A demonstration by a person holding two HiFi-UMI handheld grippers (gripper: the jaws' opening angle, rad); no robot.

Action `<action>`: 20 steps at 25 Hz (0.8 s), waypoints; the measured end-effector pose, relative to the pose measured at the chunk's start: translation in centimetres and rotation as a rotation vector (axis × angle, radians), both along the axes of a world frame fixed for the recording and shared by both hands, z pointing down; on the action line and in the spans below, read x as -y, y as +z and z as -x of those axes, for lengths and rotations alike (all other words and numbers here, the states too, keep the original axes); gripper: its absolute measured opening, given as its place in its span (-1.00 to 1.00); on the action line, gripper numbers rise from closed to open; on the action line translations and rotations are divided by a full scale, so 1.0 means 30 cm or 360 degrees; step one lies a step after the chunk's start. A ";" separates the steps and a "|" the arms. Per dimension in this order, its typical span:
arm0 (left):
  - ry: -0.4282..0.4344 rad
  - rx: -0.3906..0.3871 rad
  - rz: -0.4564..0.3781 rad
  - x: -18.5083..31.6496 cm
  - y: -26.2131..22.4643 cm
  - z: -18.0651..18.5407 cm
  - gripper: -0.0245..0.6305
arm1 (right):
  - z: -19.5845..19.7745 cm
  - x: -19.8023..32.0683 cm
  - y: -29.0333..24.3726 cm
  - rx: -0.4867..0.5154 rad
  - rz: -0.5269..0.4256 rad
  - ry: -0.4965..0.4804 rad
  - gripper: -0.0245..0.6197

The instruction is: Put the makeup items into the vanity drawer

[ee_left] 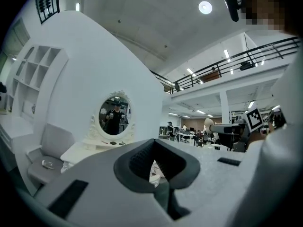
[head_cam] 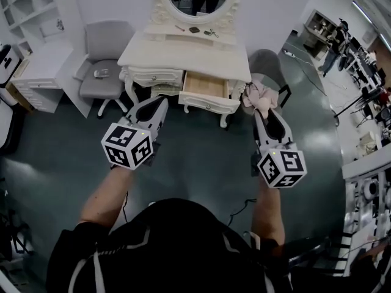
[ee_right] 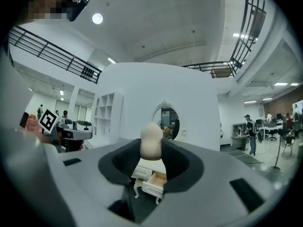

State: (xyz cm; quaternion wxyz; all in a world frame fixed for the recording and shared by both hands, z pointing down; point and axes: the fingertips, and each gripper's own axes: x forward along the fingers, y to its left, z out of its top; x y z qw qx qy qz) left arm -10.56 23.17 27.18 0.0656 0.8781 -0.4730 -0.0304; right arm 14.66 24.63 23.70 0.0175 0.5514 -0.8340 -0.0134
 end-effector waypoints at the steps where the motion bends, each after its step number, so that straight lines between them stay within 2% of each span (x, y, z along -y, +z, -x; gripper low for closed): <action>1: 0.0001 0.0004 -0.0007 0.000 -0.004 -0.015 -0.92 | -0.007 -0.005 -0.002 0.0000 0.0003 -0.0013 -0.47; 10: 0.0008 0.0064 -0.0032 0.005 -0.022 -0.182 -0.92 | -0.099 -0.044 0.006 -0.0033 -0.0022 -0.0092 -0.46; 14: -0.0004 0.0104 -0.0046 0.002 -0.008 -0.248 -0.92 | -0.151 -0.043 0.017 0.0000 -0.0042 -0.0113 -0.46; 20: 0.0000 0.0151 -0.0031 0.027 0.031 -0.316 -0.92 | -0.222 -0.016 0.053 0.0019 -0.0035 -0.0094 -0.46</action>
